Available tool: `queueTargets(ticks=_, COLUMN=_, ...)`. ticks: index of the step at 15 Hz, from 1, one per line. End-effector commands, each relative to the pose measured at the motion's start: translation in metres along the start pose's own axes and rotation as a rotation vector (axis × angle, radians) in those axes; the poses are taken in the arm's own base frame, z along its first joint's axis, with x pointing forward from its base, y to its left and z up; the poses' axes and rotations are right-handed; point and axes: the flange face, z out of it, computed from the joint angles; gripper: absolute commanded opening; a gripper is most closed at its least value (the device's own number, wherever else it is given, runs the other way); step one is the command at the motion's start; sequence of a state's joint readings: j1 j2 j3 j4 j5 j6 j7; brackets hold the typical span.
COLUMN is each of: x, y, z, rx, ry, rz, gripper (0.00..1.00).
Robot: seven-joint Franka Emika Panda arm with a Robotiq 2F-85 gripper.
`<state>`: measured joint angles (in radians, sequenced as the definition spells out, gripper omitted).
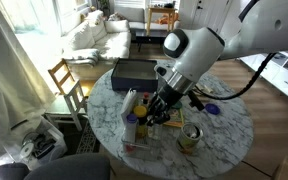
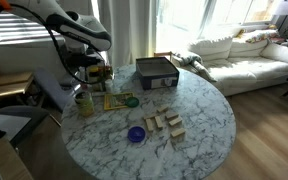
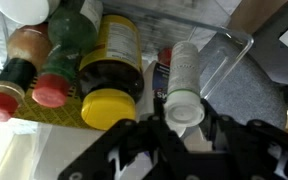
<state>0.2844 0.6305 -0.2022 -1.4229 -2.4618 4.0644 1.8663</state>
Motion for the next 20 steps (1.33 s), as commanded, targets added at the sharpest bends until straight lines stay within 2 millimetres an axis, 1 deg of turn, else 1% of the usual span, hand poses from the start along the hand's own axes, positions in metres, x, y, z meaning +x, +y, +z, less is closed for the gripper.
queueTargets(ticks=1, x=-0.002, y=-0.009, z=0.022, rx=-0.010, ry=-0.015, rz=-0.033, gripper=0.12)
queueTargets(ticks=4, x=-0.003, y=-0.010, z=0.038, rx=-0.039, ry=-0.023, rz=-0.041, gripper=0.12)
queueTargets(ticks=9, x=-0.014, y=-0.011, z=0.060, rx=-0.062, ry=-0.049, rz=-0.051, gripper=0.12)
queueTargets(ticks=15, x=-0.022, y=-0.010, z=0.072, rx=-0.070, ry=-0.063, rz=-0.050, gripper=0.12)
queueTargets(ticks=20, x=-0.019, y=-0.010, z=0.077, rx=-0.099, ry=-0.043, rz=-0.058, gripper=0.12)
